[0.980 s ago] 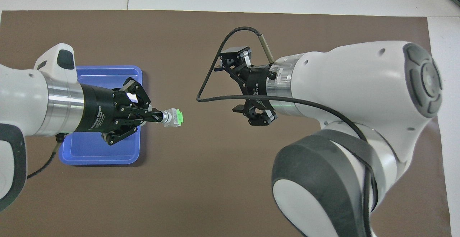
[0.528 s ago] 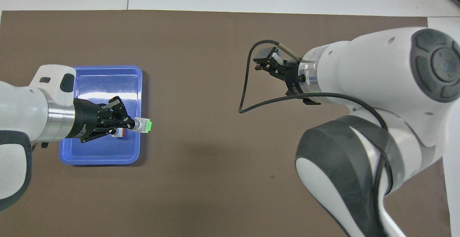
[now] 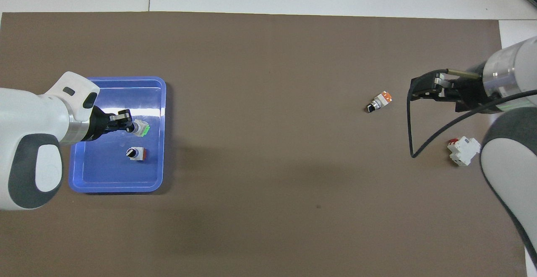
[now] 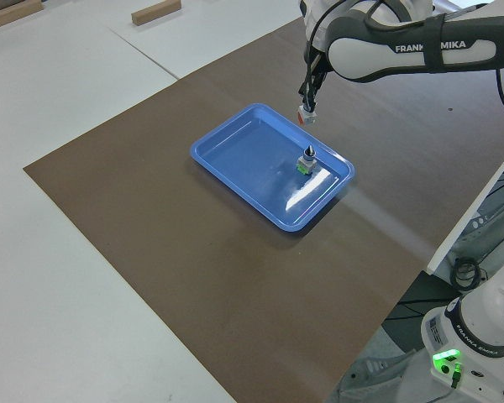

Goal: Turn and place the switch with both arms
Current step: 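Place the switch in the blue tray and open the left gripper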

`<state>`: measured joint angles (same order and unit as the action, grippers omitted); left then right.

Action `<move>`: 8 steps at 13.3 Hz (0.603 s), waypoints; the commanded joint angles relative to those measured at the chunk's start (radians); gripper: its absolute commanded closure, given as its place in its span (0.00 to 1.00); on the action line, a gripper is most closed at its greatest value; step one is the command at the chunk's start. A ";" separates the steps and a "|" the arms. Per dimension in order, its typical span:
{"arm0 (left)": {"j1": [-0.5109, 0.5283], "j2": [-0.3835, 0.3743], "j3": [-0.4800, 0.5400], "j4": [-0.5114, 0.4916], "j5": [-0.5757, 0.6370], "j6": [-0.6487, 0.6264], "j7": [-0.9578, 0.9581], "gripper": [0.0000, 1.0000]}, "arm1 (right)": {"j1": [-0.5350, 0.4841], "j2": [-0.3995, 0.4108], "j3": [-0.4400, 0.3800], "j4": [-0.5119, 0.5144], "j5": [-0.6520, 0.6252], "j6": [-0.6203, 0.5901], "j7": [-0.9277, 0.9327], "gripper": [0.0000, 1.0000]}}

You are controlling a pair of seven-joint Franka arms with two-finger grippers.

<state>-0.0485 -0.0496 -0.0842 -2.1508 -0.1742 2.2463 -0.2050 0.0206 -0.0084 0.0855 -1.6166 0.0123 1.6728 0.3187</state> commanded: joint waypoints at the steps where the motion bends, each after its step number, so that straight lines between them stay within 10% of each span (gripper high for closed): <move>1: 0.051 0.040 -0.006 -0.003 0.024 0.041 0.193 1.00 | -0.031 -0.027 -0.024 0.014 -0.022 -0.079 -0.104 0.00; 8: 0.065 0.076 -0.009 -0.066 0.140 0.081 0.401 1.00 | 0.027 -0.033 -0.128 0.054 -0.029 -0.139 -0.142 0.00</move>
<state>0.0158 0.0375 -0.0874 -2.1952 -0.0590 2.3030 0.1538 0.0150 -0.0543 0.0056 -1.5957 0.0063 1.5689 0.2152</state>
